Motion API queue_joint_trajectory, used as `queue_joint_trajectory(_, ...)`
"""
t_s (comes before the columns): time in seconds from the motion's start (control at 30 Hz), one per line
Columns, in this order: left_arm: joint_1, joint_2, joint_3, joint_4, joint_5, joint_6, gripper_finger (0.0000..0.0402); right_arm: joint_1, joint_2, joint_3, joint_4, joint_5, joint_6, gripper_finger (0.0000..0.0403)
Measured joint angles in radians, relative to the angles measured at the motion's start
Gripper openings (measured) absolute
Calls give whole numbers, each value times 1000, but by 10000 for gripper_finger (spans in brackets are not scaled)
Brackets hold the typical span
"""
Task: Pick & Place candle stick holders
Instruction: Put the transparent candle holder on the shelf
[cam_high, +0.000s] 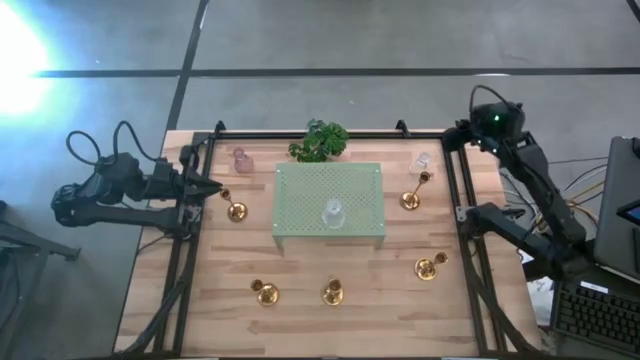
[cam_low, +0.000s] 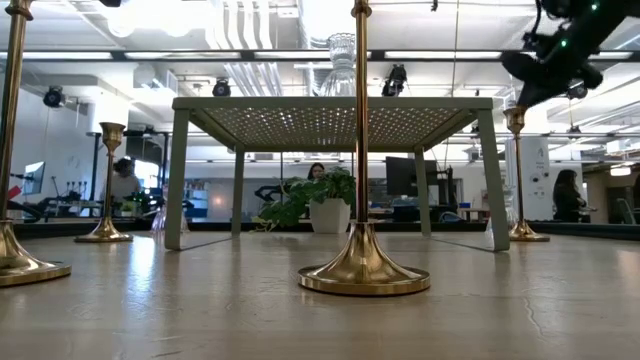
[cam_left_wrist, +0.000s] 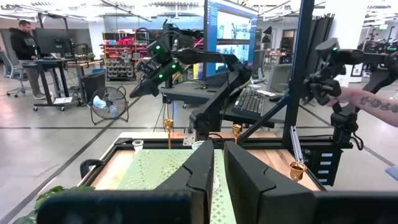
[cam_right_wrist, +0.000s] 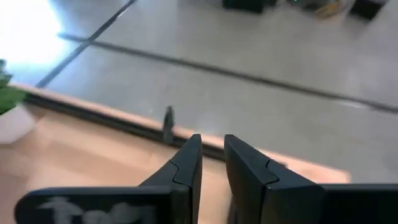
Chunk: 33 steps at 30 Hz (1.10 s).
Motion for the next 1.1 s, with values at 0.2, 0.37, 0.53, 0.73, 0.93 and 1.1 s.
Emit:
queue_joint_trajectory(0.2, 0, 0, 0, 0, 0, 0, 45, -45, -4, -35, -44, -117, -35, 63)
queue_joint_trajectory(0.37, 0, 0, 0, 0, 0, 0, 45, -45, -33, -88, -139, -118, -33, 62)
queue_joint_trajectory(0.53, 0, 0, 0, 0, 0, 0, 45, -45, -51, -85, -125, -118, -26, 56)
queue_joint_trajectory(0.73, 0, 0, 0, 0, 0, 0, 45, -45, 8, -84, -124, -116, -8, 54)
queue_joint_trajectory(0.93, 0, 0, 0, 0, 0, 0, 45, -42, 95, -88, -119, -120, 37, 54)
queue_joint_trajectory(1.1, 0, 0, 0, 0, 0, 0, 45, -39, 82, -89, -117, -133, 38, 48)
